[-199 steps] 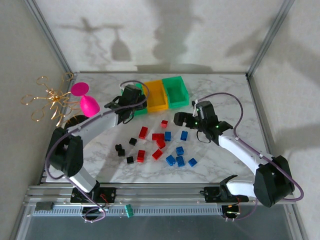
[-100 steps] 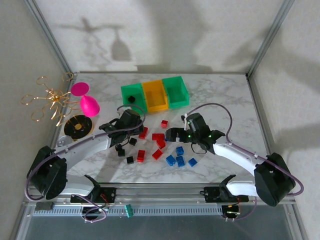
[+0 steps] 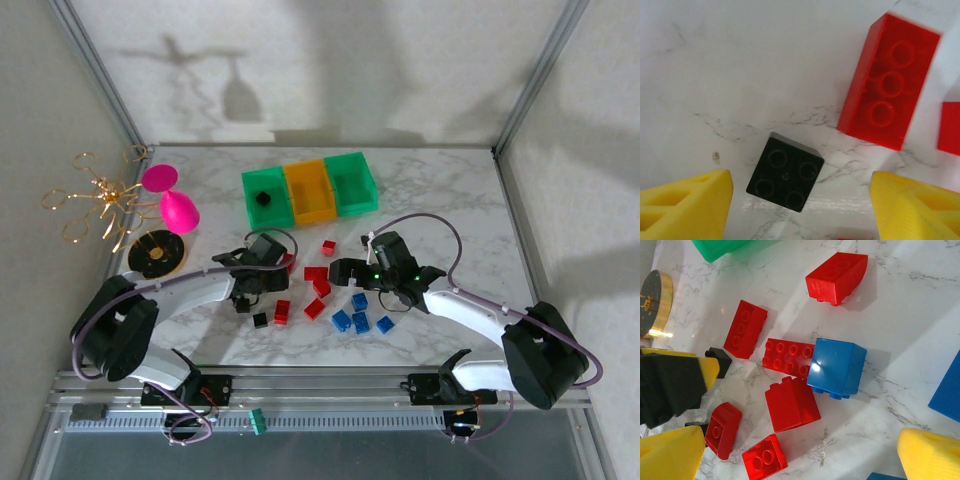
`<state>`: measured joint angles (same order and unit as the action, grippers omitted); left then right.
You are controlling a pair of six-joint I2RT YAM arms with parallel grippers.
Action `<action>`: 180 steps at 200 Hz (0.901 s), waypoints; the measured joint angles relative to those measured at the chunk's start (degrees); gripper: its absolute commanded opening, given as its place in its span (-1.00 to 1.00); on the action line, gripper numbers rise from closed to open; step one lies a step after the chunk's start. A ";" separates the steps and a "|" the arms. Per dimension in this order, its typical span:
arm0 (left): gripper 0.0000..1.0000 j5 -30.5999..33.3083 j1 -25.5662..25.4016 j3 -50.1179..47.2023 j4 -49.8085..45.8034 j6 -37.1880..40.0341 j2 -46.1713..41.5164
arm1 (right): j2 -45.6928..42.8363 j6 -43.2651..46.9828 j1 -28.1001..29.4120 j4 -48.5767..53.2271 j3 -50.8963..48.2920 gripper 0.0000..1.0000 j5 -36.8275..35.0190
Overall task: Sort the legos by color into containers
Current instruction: Pick up the lego from the center of the table.
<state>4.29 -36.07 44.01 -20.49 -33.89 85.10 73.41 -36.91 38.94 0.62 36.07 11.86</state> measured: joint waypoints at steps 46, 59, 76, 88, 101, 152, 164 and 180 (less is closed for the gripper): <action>0.27 -0.07 0.00 0.07 0.11 1.62 3.04 | 0.00 0.00 0.00 0.02 0.00 0.98 -0.04; 0.24 -0.07 0.00 0.17 0.31 2.03 3.58 | 0.00 -0.02 0.00 0.02 0.00 0.98 -0.04; 0.16 -0.02 0.00 0.50 0.37 2.40 4.59 | 0.00 0.00 0.00 0.02 0.00 0.97 -0.04; 0.09 0.00 0.00 0.68 0.48 2.60 4.98 | 0.00 0.00 0.00 0.02 0.00 0.98 -0.04; 0.04 0.15 0.00 0.72 0.50 2.82 5.07 | 0.00 0.00 0.00 0.02 0.00 0.98 -0.09; -0.18 0.44 0.00 0.76 0.72 2.86 5.07 | 0.00 0.00 0.00 0.07 0.00 0.98 -0.24; -0.19 0.48 0.00 0.76 0.94 2.84 5.05 | 0.00 0.00 0.00 0.09 0.00 0.98 -0.28; -0.23 0.76 0.00 0.76 0.90 2.84 4.87 | -0.02 0.00 0.00 0.22 0.02 0.98 -0.44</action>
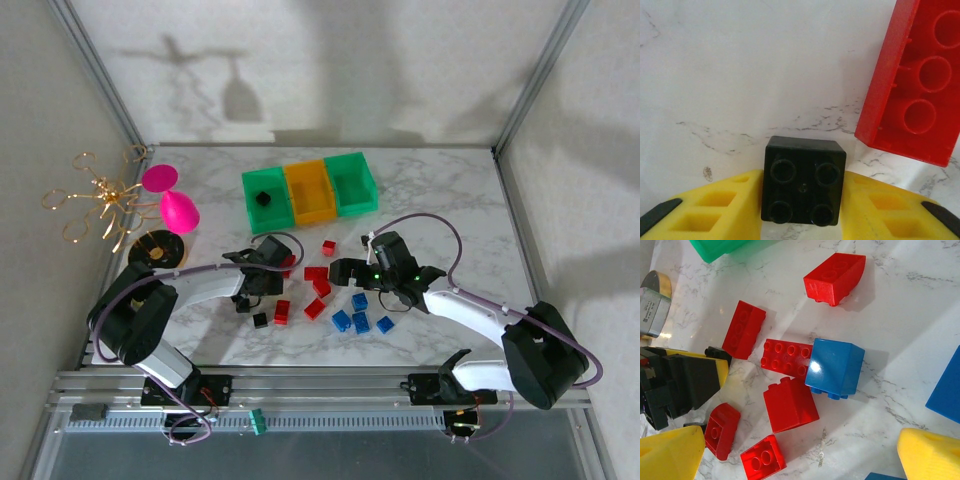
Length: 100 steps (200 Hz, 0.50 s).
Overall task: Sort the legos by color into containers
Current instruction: Pick up the lego from the center of the table.
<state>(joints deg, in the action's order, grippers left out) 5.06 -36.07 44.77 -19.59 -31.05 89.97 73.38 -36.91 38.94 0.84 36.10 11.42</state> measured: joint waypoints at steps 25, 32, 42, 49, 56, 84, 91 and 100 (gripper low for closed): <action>-0.25 0.59 0.00 0.04 -0.52 0.00 -1.64 | 0.00 -0.02 0.00 0.15 0.17 0.98 -0.02; -0.26 0.90 0.00 0.17 -0.90 0.00 -2.40 | 0.00 -0.04 0.00 0.24 0.37 0.98 -0.02; -0.27 1.33 0.00 0.55 -1.51 0.02 -3.56 | -0.02 -0.24 0.00 0.24 0.68 0.98 0.00; -0.27 1.75 0.00 0.90 -1.86 0.00 -4.48 | -0.11 -0.42 0.00 0.24 0.87 0.97 0.00; -0.27 2.19 0.00 1.33 -2.25 0.00 -5.31 | -0.22 -0.55 0.00 0.24 0.98 0.97 0.02; -0.29 3.98 0.02 3.96 -3.72 0.00 -8.15 | -0.94 -0.92 -0.50 0.26 2.05 0.98 0.22; -0.29 4.42 0.07 4.92 -3.96 0.02 -8.48 | -0.96 -0.90 -0.85 0.35 2.54 0.97 0.22; -0.30 5.07 0.20 6.45 -4.31 0.07 -8.52 | -0.96 -0.90 -1.49 0.44 3.30 0.98 0.24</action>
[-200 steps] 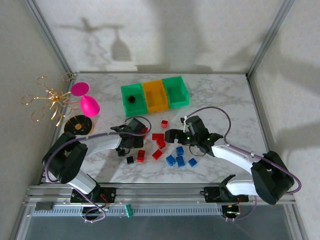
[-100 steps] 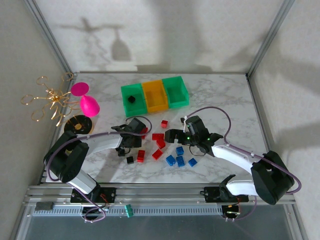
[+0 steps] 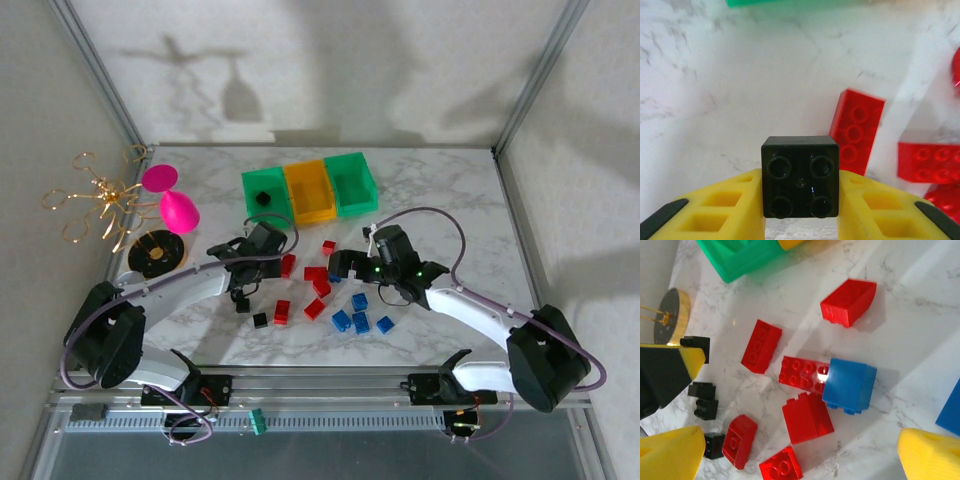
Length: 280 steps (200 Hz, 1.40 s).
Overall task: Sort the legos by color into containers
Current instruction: Pick up the lego from the center of the table, then place the lego in the container.
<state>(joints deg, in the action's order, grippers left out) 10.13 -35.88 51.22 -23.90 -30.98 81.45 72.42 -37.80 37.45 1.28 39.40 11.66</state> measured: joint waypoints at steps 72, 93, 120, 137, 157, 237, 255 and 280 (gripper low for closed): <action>-0.32 5.27 5.18 21.59 1.55 3.72 13.29 | 1.25 1.18 -6.25 -0.26 6.45 0.98 -0.70; -0.33 6.21 7.21 25.49 2.21 4.44 18.97 | 2.67 1.75 -7.37 -0.85 6.69 0.97 -0.68; -0.31 6.91 9.33 29.49 2.78 5.77 25.49 | 4.68 2.64 -7.58 -1.57 7.26 0.97 -0.44; -0.27 7.08 10.05 32.57 2.86 6.43 29.16 | 5.73 3.08 -7.58 -1.97 7.91 0.98 -0.42; -0.19 7.08 10.36 36.15 3.04 7.28 32.76 | 6.36 3.87 -7.58 -1.97 8.63 0.98 -0.44; -0.07 6.03 10.49 39.01 2.45 8.76 33.57 | 7.76 7.52 -7.58 -0.02 12.28 0.98 0.46; -0.06 4.59 10.49 36.24 2.64 8.70 30.38 | 7.80 8.85 -7.52 1.53 13.38 0.98 0.39; -0.01 2.27 10.27 29.38 2.89 7.82 21.84 | 7.80 10.21 -7.06 3.76 13.81 0.97 0.20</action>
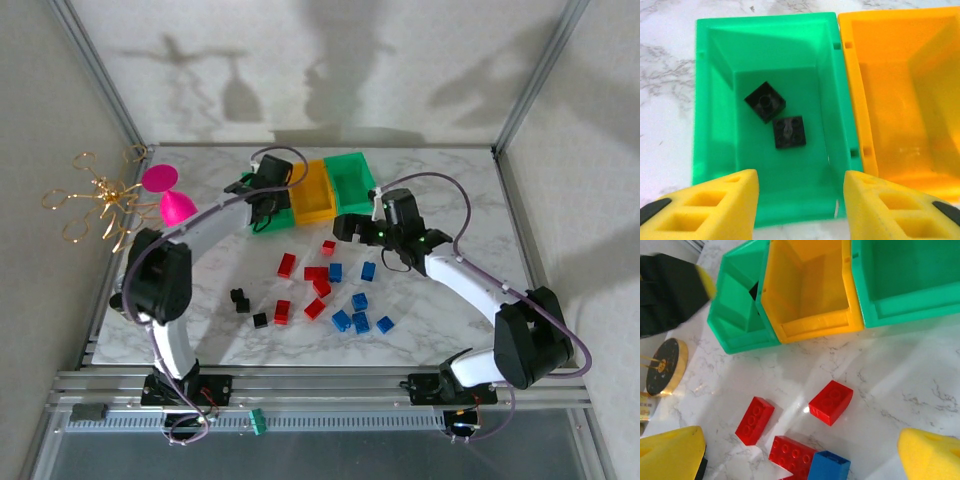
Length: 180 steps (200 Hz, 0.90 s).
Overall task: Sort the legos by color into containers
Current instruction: Place the lego in the container, then pick up the lego from the bottom-left of the table.
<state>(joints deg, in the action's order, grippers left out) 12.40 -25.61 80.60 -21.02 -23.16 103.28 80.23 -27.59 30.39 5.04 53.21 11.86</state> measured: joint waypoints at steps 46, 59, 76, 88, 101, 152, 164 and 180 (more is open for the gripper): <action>0.09 -2.32 -2.58 -13.88 0.83 -3.54 -16.24 | -0.63 0.46 3.74 1.97 -1.95 0.98 -0.17; 0.12 -2.62 -3.54 -17.99 0.68 -4.87 -19.80 | -1.16 0.42 5.20 2.08 -3.34 0.98 -0.22; 0.15 -2.86 -4.37 -23.28 -0.09 -6.67 -24.28 | -1.66 0.39 7.10 2.01 -5.11 0.97 -0.28; 0.16 -3.04 -4.55 -26.53 -1.07 -7.74 -27.26 | -2.03 0.37 8.61 1.88 -6.25 0.98 -0.48; 0.18 -2.95 -4.57 -29.94 -2.19 -8.98 -30.51 | -2.25 0.37 10.64 1.53 -7.34 0.98 -1.33; 0.29 -1.86 -4.59 -39.43 -6.60 -15.47 -40.63 | -2.25 -0.28 18.21 -1.97 -11.28 0.98 -3.08; 0.30 -1.88 -4.57 -41.42 -7.30 -16.98 -41.70 | -2.25 -0.83 19.43 -3.37 -12.07 0.98 -3.23; 0.33 -2.01 -4.57 -43.39 -7.65 -18.51 -41.66 | -2.25 -1.68 20.70 -4.96 -12.59 0.98 -3.23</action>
<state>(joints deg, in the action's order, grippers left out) 10.39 -30.17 37.21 -28.67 -41.67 61.63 77.97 -29.28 51.09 0.08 40.62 8.62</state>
